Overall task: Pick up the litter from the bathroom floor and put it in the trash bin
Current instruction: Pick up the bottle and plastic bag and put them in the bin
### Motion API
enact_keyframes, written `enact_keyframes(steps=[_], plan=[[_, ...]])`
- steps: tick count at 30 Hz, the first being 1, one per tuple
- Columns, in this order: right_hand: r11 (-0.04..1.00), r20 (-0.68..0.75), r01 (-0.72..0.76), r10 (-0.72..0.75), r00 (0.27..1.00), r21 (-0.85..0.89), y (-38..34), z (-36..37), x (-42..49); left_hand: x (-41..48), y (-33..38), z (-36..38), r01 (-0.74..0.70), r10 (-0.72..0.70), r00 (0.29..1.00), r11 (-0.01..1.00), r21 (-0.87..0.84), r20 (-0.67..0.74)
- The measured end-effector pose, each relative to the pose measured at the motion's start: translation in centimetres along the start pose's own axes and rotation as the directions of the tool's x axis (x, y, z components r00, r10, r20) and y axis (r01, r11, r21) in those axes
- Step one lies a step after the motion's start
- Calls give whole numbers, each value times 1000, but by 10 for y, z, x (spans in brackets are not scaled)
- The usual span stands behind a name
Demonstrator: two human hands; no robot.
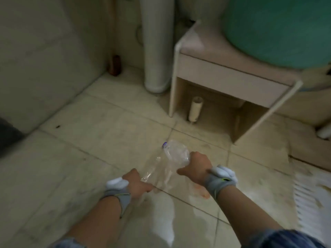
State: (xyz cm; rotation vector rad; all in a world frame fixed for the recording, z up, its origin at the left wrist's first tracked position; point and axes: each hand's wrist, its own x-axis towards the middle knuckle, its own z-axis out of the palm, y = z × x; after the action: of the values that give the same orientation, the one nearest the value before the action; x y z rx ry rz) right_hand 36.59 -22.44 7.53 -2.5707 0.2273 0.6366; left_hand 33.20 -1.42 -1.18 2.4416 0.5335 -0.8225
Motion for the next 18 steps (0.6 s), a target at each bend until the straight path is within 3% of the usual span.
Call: enact_keyframes(steps=[2,7,12,13,18], plan=[[989,25,120,-118,993,-85,-51,8,2,-17,-34,-39,68,-77,994,990,-121,-75],[909,112,410,-401,909,-72,-170,48,-15,-65,-123,-110,151,-224,950,940,-305,-219],[779,187,626,-617,765,10,-272,129,-59,-143,-235,-138,310,-491,834,795,-521,-253],[779,180,626,-621,763,34,-278,134,-61,-150,-240,-141,312,-502,826,786,-533,-256],[683,287,725,-715,637,93,-331,217,-131,-236,-316,-132,417,-762,581,581,-699,-287]])
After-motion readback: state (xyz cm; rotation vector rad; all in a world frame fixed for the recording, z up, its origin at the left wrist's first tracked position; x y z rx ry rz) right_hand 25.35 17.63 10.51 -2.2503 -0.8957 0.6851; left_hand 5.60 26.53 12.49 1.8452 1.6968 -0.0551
